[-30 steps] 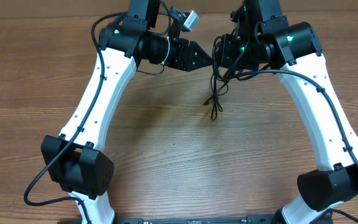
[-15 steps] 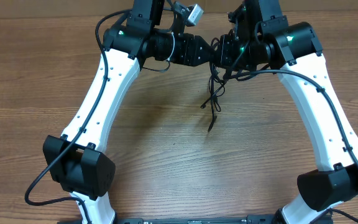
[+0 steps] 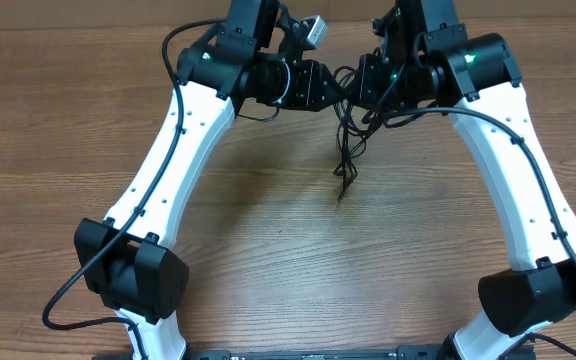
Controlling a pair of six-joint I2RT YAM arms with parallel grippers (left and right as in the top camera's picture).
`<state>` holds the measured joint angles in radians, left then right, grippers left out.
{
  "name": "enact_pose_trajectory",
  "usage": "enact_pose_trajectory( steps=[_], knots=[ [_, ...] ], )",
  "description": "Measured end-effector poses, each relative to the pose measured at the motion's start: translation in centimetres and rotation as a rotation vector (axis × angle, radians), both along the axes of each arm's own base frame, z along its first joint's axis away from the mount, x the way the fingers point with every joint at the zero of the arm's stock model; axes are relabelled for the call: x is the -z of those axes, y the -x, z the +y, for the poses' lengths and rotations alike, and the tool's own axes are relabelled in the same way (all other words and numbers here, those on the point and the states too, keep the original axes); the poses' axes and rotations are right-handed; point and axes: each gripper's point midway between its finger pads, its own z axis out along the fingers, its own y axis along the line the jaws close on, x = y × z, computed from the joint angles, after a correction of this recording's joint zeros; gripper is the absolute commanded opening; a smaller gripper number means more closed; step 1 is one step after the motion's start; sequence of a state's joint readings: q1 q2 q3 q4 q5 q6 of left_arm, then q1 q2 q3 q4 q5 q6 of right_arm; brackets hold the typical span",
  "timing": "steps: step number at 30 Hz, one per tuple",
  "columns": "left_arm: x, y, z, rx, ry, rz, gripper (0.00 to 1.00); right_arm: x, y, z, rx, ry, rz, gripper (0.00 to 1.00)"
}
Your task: Untangle cables
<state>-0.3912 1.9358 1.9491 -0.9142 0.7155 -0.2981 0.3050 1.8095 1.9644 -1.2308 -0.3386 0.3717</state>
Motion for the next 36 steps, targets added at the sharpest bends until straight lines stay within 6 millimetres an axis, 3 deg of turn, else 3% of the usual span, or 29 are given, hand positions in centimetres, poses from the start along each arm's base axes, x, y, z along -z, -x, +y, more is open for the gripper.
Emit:
enact_pose_trajectory(
  steps=[7, 15, 17, 19, 27, 31, 36],
  knots=[
    [0.5, -0.6, 0.5, -0.05, -0.036, 0.007, 0.37, -0.3, 0.4, 0.6, -0.026, -0.042, 0.012, 0.04],
    [1.0, -0.9, 0.5, -0.071, -0.057, 0.007, 0.39, -3.2, 2.2, 2.4, -0.102, -0.155, -0.013, 0.04],
    [1.0, -0.7, 0.2, -0.067, -0.056, 0.007, 0.31, -3.9, 2.6, 2.4, -0.108, -0.167, -0.026, 0.04],
    [1.0, -0.7, 0.2, -0.069, -0.055, 0.01, 0.04, -4.5, 2.9, 2.4, -0.112, -0.174, -0.037, 0.04],
    [1.9, -0.4, 1.0, -0.105, -0.104, 0.053, 0.04, -5.0, 2.9, 2.0, -0.106, -0.181, -0.049, 0.04],
    [3.8, -0.9, 3.3, -0.197, -0.246, 0.058, 0.04, -6.1, 1.7, -0.5, -0.047, -0.195, -0.091, 0.04],
    [5.0, -2.4, 6.5, -0.293, -0.397, 0.001, 0.04, -9.9, 0.5, -6.7, 0.08, -0.245, -0.214, 0.04]
  ],
)
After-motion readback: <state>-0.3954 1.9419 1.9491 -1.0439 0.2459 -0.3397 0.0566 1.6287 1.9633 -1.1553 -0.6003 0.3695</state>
